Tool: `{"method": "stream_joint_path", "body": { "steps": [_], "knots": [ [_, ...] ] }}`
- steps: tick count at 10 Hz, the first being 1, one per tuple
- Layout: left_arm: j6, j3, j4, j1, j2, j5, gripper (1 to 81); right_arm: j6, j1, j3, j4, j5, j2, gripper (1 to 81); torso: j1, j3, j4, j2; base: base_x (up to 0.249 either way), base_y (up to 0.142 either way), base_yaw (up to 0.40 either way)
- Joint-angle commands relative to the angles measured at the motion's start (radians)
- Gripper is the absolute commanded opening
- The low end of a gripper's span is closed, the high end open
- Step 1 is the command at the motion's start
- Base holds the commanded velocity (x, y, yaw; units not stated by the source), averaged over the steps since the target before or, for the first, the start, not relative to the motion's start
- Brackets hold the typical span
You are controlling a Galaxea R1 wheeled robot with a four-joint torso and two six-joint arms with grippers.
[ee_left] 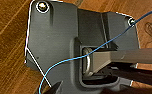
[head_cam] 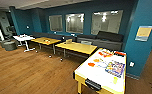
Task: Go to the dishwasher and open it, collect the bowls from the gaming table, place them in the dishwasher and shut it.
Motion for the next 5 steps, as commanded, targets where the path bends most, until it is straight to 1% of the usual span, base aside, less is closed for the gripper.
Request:
{"method": "stream_joint_path", "body": {
  "steps": [1,5],
  "knots": [
    [0.009,0.008,0.009,-0.052,0.000,0.044,81.1,-0.003,0.044,0.003,0.006,-0.050,0.002,81.1,0.000,0.000,0.000,0.000,0.000,0.000,-0.385],
    [0.009,0.008,0.007,-0.052,-0.002,0.044,81.1,-0.005,0.044,0.003,0.005,-0.051,0.004,81.1,0.000,0.000,0.000,0.000,0.000,0.000,-0.386]
  ]
}}
